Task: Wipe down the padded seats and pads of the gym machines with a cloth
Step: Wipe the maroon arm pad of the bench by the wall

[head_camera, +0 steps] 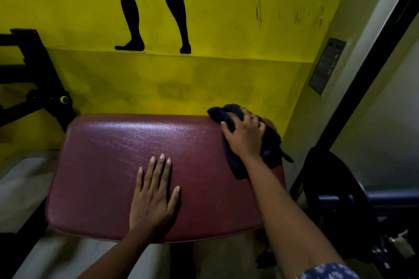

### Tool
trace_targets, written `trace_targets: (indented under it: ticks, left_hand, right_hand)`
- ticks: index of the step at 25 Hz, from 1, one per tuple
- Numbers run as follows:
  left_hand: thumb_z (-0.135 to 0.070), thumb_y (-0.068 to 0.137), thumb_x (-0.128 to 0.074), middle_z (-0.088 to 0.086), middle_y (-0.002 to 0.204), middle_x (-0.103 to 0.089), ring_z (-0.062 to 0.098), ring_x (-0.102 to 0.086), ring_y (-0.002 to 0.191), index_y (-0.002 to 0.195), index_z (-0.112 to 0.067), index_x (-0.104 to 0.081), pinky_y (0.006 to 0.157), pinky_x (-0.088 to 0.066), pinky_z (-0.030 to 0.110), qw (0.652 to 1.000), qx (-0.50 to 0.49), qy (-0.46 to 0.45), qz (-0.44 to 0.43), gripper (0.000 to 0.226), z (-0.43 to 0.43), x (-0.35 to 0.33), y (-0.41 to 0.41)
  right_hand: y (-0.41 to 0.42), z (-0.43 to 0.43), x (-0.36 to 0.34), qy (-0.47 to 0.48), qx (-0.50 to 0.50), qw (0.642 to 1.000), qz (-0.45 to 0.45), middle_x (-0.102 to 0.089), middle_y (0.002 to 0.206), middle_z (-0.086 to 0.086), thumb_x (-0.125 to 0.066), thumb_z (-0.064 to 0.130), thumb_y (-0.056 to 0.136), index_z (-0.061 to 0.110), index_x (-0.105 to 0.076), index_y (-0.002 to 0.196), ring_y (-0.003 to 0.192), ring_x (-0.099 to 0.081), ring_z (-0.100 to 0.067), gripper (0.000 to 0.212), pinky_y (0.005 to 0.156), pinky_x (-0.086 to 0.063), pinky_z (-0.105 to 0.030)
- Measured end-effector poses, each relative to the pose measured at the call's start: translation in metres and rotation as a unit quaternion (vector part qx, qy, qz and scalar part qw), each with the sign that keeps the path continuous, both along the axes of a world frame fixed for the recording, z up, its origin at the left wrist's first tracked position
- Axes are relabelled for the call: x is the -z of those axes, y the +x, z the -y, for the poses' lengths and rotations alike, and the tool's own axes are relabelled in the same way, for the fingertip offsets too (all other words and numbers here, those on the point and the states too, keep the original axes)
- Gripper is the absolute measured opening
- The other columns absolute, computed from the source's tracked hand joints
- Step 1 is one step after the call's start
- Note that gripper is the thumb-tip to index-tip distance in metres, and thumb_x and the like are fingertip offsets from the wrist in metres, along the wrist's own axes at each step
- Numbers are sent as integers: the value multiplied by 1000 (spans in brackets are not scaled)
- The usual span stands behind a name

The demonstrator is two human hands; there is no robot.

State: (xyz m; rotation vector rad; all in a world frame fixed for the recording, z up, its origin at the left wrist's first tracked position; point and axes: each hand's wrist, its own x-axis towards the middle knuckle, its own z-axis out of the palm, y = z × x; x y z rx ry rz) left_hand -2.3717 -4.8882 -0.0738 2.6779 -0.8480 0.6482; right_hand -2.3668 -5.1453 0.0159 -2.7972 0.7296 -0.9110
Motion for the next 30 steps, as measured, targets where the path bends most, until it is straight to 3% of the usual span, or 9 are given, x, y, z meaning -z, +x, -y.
trace_targets:
  ticks: [3, 6, 10, 13, 16, 19, 23, 28, 30]
  left_hand:
    - [-48, 96, -10, 7, 158, -17, 21, -10, 147, 148, -9, -23, 117, -12, 47, 1000, 9, 3, -8, 67, 1, -2, 0]
    - [-48, 97, -10, 8, 157, -19, 21, -10, 146, 148, -9, -25, 117, -9, 46, 1000, 10, -13, -7, 65, -1, -2, 0]
    - [-45, 99, -17, 8, 155, -23, 20, -11, 146, 146, -10, -28, 118, -4, 41, 996, 69, -63, -9, 60, 34, -14, 0]
    - [-47, 98, -16, 8, 156, -23, 19, -10, 146, 148, -12, -25, 117, -7, 42, 993, 113, 2, 18, 62, 79, -21, -3]
    - [-51, 96, -22, 6, 157, -20, 19, -10, 146, 149, -14, -25, 115, -14, 45, 991, 114, 58, 40, 64, 88, -16, -3]
    - [-51, 94, -26, 5, 158, -17, 20, -9, 147, 149, -14, -23, 116, -14, 46, 991, 109, 60, 49, 66, 88, -15, -3]
    - [-50, 95, -24, 4, 159, -10, 19, -3, 147, 150, -15, -17, 117, -10, 45, 992, 100, 64, 41, 66, 90, -16, -7]
    - [-48, 94, -26, 5, 159, -10, 20, -4, 147, 150, -14, -17, 117, -9, 46, 992, 107, 53, 33, 66, 90, -16, -10]
    - [-48, 94, -25, 5, 159, -10, 20, -4, 147, 150, -13, -18, 117, -10, 46, 992, 108, 53, 30, 66, 91, -17, -11]
  right_hand:
    - [-29, 18, 8, 40, 58, 997, 24, -35, 149, -8, -47, 49, 92, 32, -50, 133, 132, -34, -33, 45, 105, -24, -50]
    - [-58, -36, 46, 96, 135, 983, 79, -29, 152, -8, -45, 50, 93, 38, -42, 138, 131, -35, -35, 47, 103, -30, -54]
    - [-89, -63, 74, -14, 23, 999, 23, -37, 148, -7, -35, 52, 88, 43, -39, 138, 124, -42, -30, 51, 95, -39, -52]
    - [-64, -8, 45, -50, 16, 998, 20, -40, 146, -6, -37, 53, 87, 44, -41, 136, 123, -45, -31, 49, 96, -38, -51]
    - [-41, 32, 12, 47, 79, 996, 22, -33, 149, -5, -44, 53, 91, 39, -45, 135, 129, -36, -32, 46, 101, -31, -51]
    - [-40, 55, 6, 137, 74, 987, 43, -29, 149, -7, -47, 52, 91, 33, -43, 137, 128, -35, -34, 50, 100, -34, -45]
    - [-78, 58, 35, 319, 58, 943, 73, -36, 146, -10, -46, 57, 89, 30, -24, 147, 127, -41, -34, 68, 101, -39, -44]
    - [-157, 16, 84, 379, 51, 916, 121, -34, 148, -8, -54, 44, 89, 24, -26, 147, 133, -37, -29, 67, 103, -34, -37]
    - [-146, 24, 72, 381, 13, 917, 120, -34, 148, -7, -53, 44, 90, 32, -24, 146, 131, -38, -29, 64, 98, -37, -36]
